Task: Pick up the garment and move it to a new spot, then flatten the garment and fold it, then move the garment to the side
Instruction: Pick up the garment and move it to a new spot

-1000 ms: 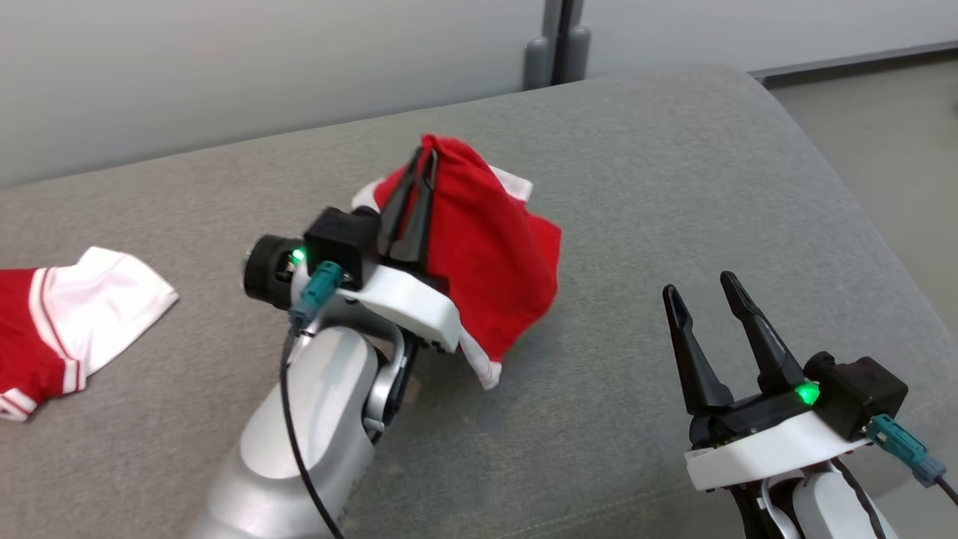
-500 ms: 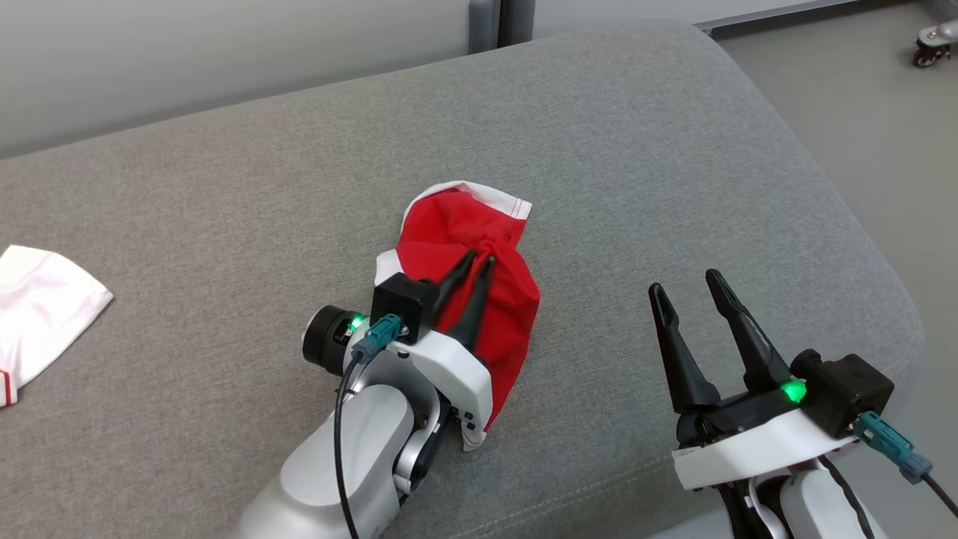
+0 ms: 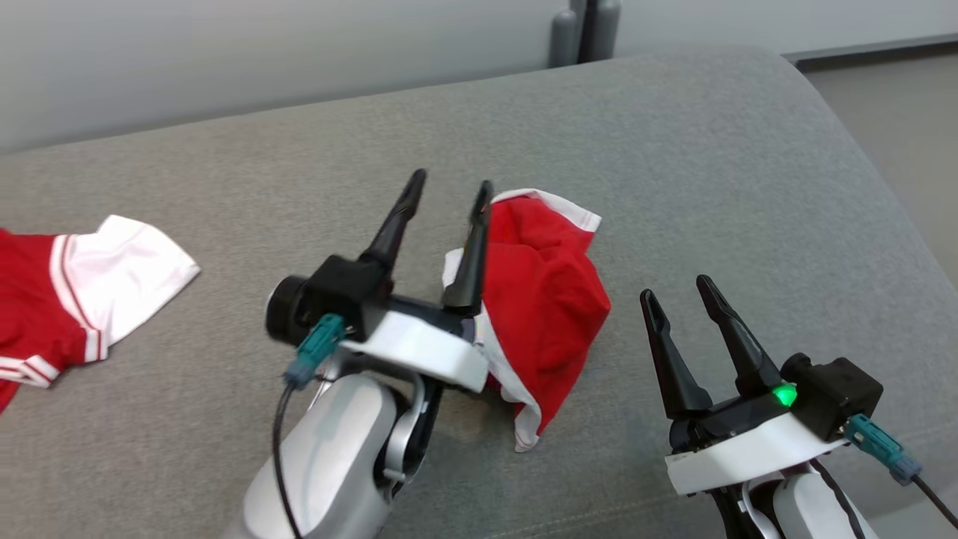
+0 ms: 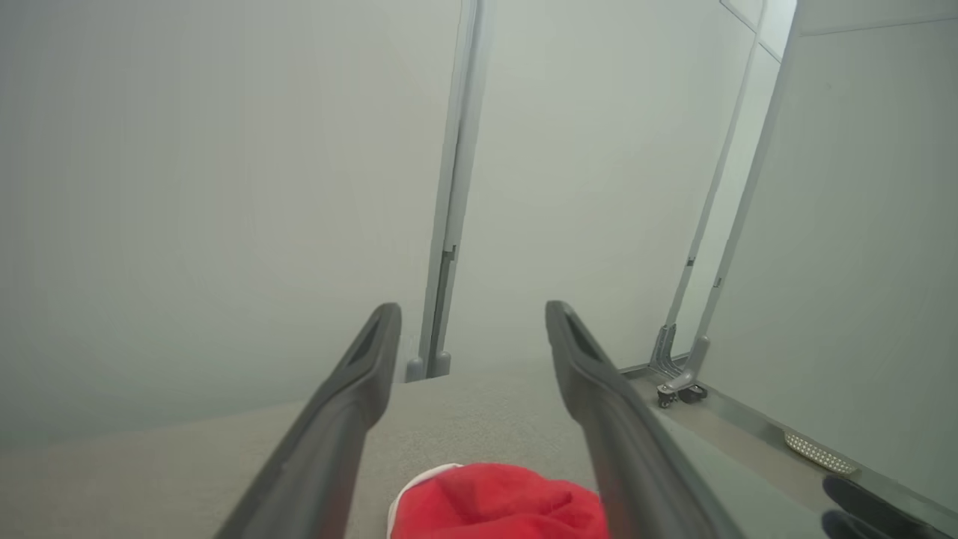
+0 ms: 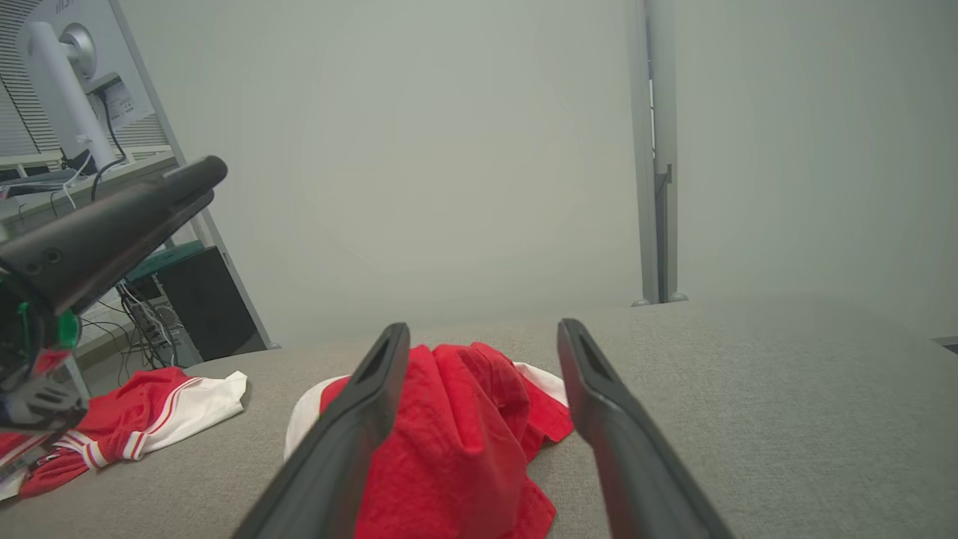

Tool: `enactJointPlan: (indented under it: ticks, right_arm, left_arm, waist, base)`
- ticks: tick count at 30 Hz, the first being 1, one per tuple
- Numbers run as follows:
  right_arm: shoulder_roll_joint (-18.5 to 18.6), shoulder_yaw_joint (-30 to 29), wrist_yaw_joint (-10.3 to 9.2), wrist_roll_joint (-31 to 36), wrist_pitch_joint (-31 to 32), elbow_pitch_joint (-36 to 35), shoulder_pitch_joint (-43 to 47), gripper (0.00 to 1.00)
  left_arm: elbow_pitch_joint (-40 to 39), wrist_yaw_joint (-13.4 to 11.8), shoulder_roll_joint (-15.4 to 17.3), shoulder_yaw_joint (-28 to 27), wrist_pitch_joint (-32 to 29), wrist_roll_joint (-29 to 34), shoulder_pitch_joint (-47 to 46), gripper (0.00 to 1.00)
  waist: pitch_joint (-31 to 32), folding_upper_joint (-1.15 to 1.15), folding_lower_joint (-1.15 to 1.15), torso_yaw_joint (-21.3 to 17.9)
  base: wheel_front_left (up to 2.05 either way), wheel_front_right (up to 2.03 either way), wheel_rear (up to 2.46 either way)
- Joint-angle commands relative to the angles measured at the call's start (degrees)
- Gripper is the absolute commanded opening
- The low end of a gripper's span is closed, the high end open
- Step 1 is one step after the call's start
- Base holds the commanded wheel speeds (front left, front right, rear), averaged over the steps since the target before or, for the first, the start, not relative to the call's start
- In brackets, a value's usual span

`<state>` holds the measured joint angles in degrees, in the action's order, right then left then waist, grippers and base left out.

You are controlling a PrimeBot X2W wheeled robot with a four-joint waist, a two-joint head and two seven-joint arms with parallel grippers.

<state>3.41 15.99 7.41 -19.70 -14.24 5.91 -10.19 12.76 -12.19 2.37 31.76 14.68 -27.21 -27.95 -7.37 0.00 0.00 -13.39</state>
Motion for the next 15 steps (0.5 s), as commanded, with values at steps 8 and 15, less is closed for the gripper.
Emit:
enactJointPlan:
  ticks: [8, 15]
  right_arm:
    - [1.12, 2.38, 0.08, -0.64, -0.76, -0.22, 1.24, 1.00]
    - [1.83, 2.31, 0.08, -1.32, -0.76, 0.45, 3.68, 1.00]
  left_arm:
    - [-7.99, -0.79, 0.51, -11.79, 0.32, 3.06, 9.67, 1.00]
    - [-10.82, 3.35, 0.51, -17.13, 0.32, 8.69, 18.50, 1.00]
  waist:
    - [4.06, 0.00, 0.00, 6.12]
    - [6.28, 0.00, 0.00, 10.10]
  base:
    - [0.00, 0.00, 0.00]
    - [0.00, 0.00, 0.00]
